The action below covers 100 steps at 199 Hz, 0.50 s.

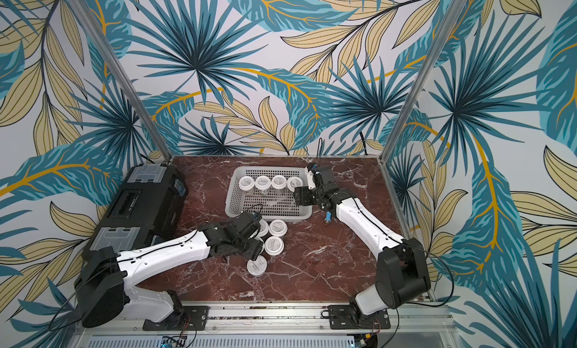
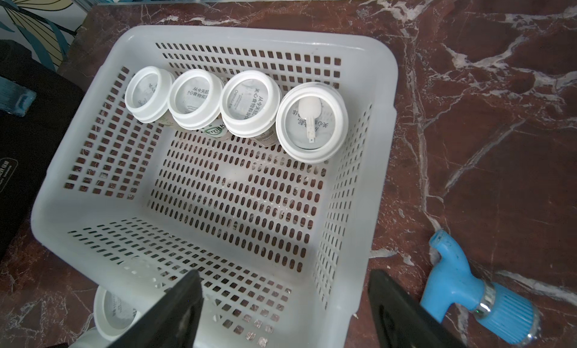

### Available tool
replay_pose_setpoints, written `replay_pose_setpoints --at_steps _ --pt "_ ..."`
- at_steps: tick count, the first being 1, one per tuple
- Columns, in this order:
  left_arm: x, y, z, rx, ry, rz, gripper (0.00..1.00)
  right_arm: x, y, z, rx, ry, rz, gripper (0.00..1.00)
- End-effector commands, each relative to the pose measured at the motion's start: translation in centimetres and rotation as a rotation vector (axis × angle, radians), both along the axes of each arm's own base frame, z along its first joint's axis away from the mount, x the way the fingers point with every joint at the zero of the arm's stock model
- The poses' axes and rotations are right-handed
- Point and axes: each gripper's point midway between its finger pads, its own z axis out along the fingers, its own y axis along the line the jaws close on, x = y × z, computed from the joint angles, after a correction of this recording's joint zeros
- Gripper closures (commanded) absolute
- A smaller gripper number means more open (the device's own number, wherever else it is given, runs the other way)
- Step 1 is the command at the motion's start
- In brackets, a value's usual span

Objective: Put the yogurt in the basket
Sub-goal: Pick up the yogurt from the center of the board.

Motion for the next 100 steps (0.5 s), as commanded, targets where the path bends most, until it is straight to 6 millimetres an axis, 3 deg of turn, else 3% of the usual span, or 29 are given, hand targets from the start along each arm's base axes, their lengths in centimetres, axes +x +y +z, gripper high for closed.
replay_pose_setpoints --at_steps 1,100 --pt "0.89 -0.81 0.74 -0.017 -0.028 -0.008 0.26 0.17 0.21 -0.35 0.006 0.015 0.006 0.13" --pt "1.47 -0.44 0.84 0.014 -0.056 -0.003 0.3 0.3 0.34 -0.76 0.005 0.029 0.011 0.13"
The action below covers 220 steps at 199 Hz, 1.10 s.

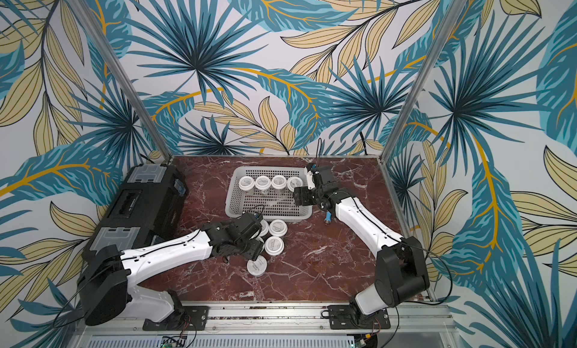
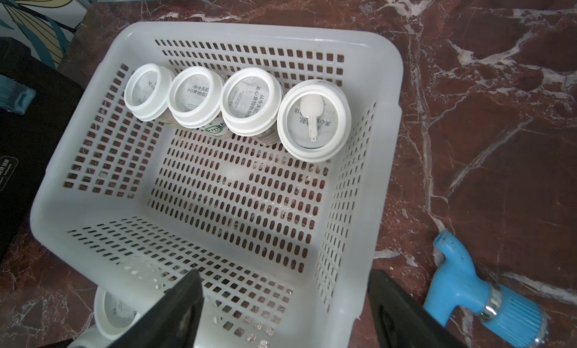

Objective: Put the yogurt in the basket
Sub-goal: Pick up the yogurt from the center of the board.

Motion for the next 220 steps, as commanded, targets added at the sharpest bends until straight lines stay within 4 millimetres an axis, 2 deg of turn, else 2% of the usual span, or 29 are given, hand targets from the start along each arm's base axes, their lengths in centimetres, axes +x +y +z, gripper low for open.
replay_pose_setpoints --at_steps 1,49,117,171,194,220 --pt "1.2 -0.6 1.3 -0.012 -0.044 0.004 0.3 0.2 0.1 -0.4 0.003 0.018 0.004 0.13" --pt "1.0 -0.2 1.1 0.009 -0.04 0.007 0.3 0.1 0.1 -0.3 0.001 0.016 0.006 0.13" --pt "-0.5 3.9 5.0 0.05 -0.099 0.052 0.32 0.1 0.1 -0.2 0.002 0.016 0.006 0.13" --pt "-1.3 6.1 8.9 0.039 -0.154 0.076 0.32 0.1 0.1 -0.4 -0.001 0.02 0.007 0.13" --pt "-0.9 6.2 11.7 0.008 -0.219 0.073 0.32 0.2 0.1 -0.5 0.001 0.023 0.008 0.13" --pt "0.5 6.3 15.3 -0.007 -0.304 0.065 0.33 0.2 0.2 -0.6 0.001 0.028 0.009 0.13"
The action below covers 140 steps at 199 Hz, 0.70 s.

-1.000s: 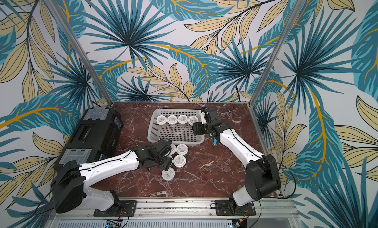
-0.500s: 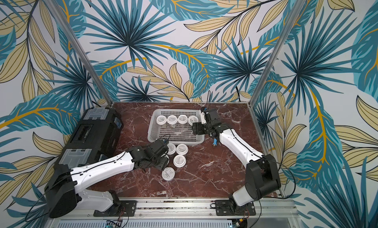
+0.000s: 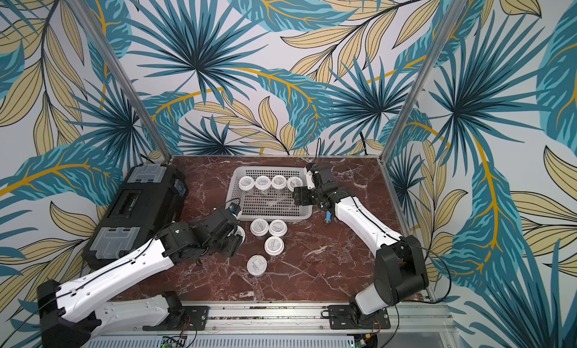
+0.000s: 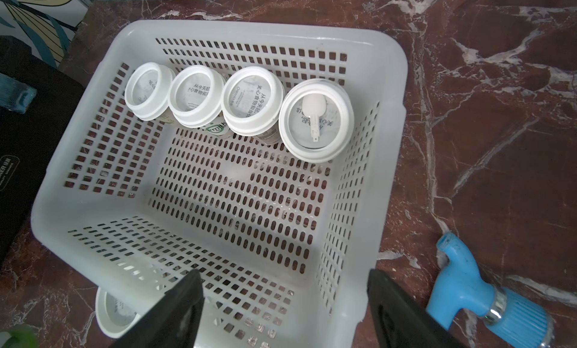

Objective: Put the yogurt in the basket
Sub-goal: Pick up the yogurt from the center of the board, then place the yogurt in the basket.

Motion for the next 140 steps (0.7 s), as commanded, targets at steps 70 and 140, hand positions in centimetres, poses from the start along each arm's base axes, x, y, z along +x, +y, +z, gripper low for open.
replay_pose_setpoints --at_steps 70,140 --pt "8.2 -1.9 8.0 -0.078 -0.179 -0.016 0.33 -0.3 -0.6 0.9 -0.009 -0.027 -0.013 0.14" --pt "14.8 -2.6 5.3 -0.088 -0.133 0.003 0.33 -1.1 -1.9 3.8 0.005 -0.158 -0.06 0.13"
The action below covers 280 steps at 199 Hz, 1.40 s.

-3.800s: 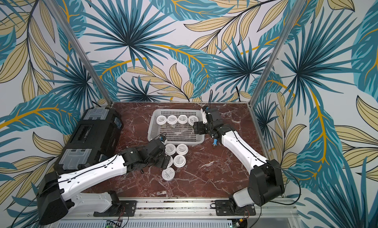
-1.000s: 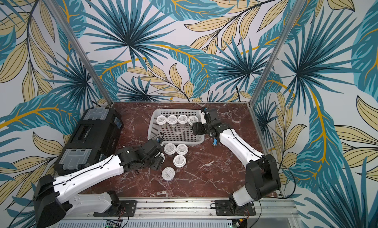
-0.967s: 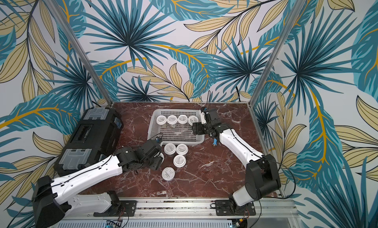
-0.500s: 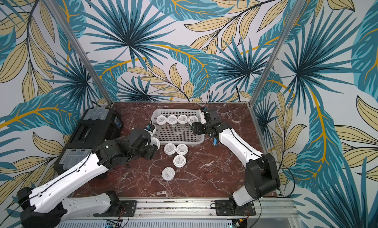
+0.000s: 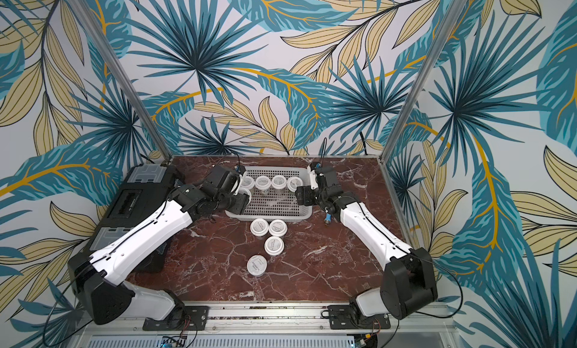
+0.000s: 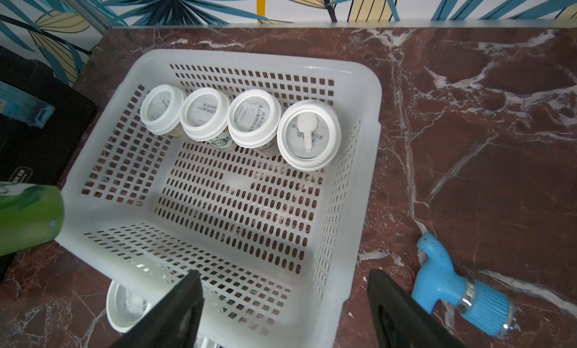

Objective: Put the yogurt in the basket
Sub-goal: Place the yogurt in the basket.

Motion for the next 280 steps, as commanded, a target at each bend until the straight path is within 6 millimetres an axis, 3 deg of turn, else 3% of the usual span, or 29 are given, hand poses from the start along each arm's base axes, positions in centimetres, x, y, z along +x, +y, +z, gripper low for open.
replay_pose_setpoints --at_steps 1,123,188,280 --pt "2.2 -1.0 1.2 -0.05 -0.042 -0.032 0.33 0.0 -0.8 0.8 -0.002 -0.057 -0.03 0.13" --pt "7.6 -1.4 -7.9 -0.021 0.097 0.0 0.33 0.2 -0.9 0.4 -0.004 -0.06 -0.042 0.13" --pt "9.5 0.5 -9.6 -0.02 0.114 0.045 0.33 0.5 -0.8 -0.1 -0.006 -0.052 -0.041 0.13" --pt "10.6 1.1 -13.1 0.011 0.195 0.056 0.33 0.6 -0.8 -0.5 -0.011 -0.043 -0.04 0.13"
